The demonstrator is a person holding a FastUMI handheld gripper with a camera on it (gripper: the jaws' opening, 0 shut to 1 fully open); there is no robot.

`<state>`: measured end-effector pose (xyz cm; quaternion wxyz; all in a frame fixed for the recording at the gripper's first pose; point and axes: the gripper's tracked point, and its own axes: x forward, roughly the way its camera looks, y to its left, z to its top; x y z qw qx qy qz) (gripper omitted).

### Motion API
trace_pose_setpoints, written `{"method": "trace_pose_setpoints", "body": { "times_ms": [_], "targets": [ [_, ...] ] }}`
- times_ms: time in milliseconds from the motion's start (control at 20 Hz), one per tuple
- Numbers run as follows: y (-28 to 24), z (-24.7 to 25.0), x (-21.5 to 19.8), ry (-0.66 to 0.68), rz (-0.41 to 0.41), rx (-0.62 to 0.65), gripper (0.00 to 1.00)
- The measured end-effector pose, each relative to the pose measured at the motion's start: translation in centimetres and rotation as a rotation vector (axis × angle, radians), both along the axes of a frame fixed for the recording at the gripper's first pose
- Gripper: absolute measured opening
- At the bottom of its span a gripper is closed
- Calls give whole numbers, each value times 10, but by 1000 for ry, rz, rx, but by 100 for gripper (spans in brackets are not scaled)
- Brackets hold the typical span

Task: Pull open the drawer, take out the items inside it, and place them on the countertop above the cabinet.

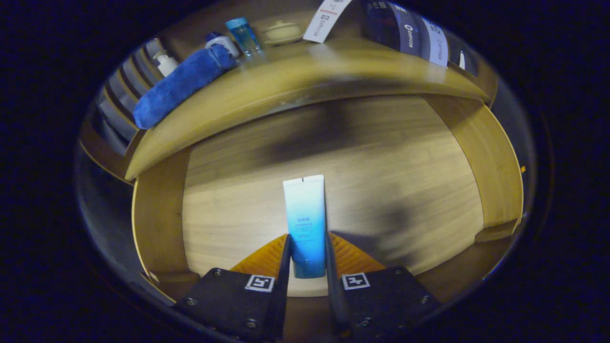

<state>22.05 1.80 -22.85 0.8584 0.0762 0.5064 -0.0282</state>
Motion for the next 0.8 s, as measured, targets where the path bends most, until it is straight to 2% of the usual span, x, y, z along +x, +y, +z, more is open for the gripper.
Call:
{"method": "trace_pose_setpoints", "body": {
  "times_ms": [200, 450, 650, 800],
  "targets": [
    [5, 21, 2, -78, -23, 78, 37],
    [7, 41, -4, -126, -10, 139, 37],
    [18, 57, -21, -125, -39, 263, 37],
    [19, 84, -22, -175, -73, 357, 37]
  ]
}}
